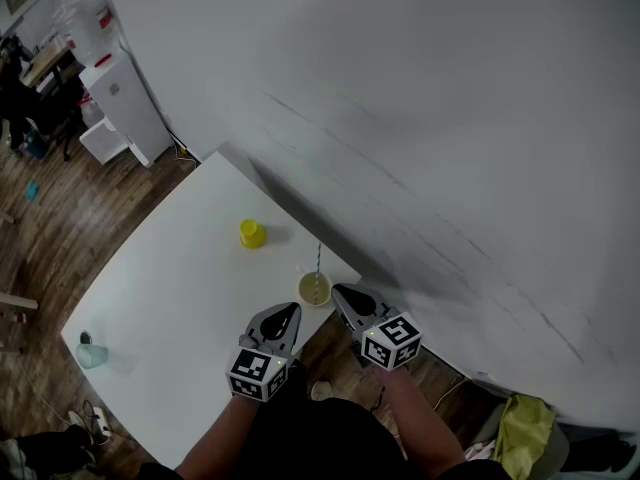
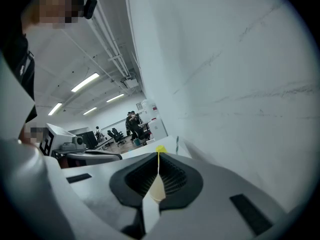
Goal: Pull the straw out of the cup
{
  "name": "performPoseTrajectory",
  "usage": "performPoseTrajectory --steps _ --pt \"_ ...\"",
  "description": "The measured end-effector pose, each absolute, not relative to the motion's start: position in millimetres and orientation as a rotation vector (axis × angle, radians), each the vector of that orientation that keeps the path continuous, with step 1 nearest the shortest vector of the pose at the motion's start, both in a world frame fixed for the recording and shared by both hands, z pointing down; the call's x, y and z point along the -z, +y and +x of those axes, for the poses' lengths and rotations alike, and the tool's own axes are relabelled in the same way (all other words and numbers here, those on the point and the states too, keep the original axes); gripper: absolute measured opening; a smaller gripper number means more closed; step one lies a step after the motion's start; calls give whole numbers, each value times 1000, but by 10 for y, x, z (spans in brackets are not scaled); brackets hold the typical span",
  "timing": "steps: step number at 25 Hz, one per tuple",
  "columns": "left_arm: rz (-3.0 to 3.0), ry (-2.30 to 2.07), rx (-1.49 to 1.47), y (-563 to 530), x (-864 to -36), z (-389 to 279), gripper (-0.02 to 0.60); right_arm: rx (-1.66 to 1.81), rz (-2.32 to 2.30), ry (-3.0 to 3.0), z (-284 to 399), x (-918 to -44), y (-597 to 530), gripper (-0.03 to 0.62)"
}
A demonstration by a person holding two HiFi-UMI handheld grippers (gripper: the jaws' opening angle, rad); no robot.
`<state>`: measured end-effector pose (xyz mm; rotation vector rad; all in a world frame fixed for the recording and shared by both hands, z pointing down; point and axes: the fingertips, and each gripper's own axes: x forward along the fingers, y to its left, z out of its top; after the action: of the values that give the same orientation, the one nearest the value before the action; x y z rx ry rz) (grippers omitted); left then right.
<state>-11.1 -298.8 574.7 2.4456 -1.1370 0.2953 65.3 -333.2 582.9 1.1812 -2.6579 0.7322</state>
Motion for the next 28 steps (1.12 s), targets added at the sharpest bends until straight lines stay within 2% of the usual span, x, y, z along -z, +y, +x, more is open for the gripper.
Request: performPoseTrajectory --steps 7,12,24,28 --pt "2411 -1150 -295 -3170 -5859 -203 14 -716 1160 -2606 502 -5990 -3593 26" --pt "2405 -1131 -302 -3231 -5931 -237 14 -711 1188 -2544 458 -6130 -3772 114" --pt "2387 -1093 -310 -3270 -6058 -283 14 -784 1193 -2460 370 -6415 -3991 117" --pt "2385 -1093 -313 -3273 -6068 -290 14 -807 1182 -2462 353 -6433 -4007 83"
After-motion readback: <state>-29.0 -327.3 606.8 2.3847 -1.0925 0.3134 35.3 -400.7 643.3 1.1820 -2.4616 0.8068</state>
